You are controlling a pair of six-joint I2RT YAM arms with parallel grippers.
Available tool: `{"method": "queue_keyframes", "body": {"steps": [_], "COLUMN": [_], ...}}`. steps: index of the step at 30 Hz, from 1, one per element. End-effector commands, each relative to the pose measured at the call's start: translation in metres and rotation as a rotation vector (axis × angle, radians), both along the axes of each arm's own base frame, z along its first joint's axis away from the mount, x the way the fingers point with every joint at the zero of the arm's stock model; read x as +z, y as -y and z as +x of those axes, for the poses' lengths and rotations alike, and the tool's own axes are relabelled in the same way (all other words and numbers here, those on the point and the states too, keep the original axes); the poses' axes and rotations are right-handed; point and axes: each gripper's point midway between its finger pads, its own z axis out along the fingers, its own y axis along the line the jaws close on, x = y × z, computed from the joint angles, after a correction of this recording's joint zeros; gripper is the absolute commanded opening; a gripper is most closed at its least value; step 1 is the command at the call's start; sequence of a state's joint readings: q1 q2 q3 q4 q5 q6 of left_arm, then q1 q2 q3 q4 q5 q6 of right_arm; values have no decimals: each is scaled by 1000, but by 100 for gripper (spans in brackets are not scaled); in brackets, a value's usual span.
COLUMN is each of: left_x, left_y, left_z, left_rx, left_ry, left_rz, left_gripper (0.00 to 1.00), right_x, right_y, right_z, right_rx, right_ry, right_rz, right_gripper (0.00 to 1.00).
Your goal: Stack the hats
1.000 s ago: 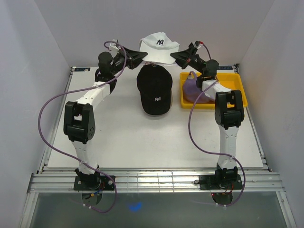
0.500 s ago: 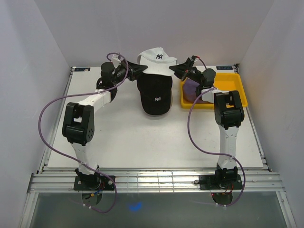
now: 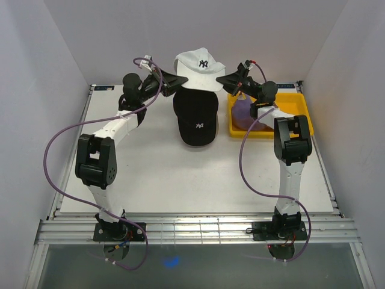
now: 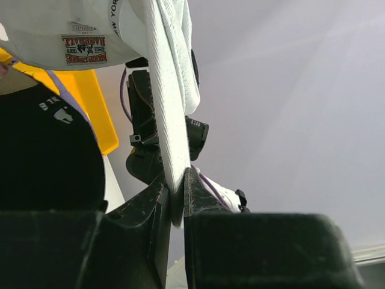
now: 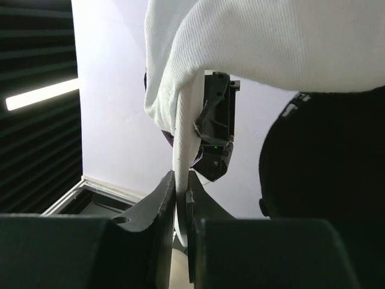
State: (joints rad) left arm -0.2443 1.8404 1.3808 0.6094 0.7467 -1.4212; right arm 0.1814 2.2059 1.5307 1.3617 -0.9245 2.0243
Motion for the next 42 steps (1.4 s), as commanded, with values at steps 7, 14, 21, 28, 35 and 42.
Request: {"method": "queue_keyframes", "body": {"steps": [7, 14, 21, 28, 35, 42], "left_x": [37, 30, 22, 5, -24, -55], "left_y": [40, 38, 34, 31, 29, 25], "left_z": [-70, -81, -99, -119, -133, -145], "left_rx": [-277, -283, -312, -351, -378, -384], "left_ry": [218, 218, 224, 239, 212, 158], "left_rz": [37, 31, 47, 80, 111, 134], "left_gripper": [13, 13, 13, 12, 11, 10], "right_x": [58, 51, 48, 35, 11, -17], "right_y": [-12, -9, -5, -1, 2, 5], "right_z": [-41, -55, -68, -84, -100, -115], "right_rx": [83, 93, 94, 99, 101, 89], "right_ry": [245, 244, 255, 266, 244, 212], "right_rz": [49, 64, 72, 64, 53, 24], "right_gripper": [13, 13, 13, 13, 15, 15]}}
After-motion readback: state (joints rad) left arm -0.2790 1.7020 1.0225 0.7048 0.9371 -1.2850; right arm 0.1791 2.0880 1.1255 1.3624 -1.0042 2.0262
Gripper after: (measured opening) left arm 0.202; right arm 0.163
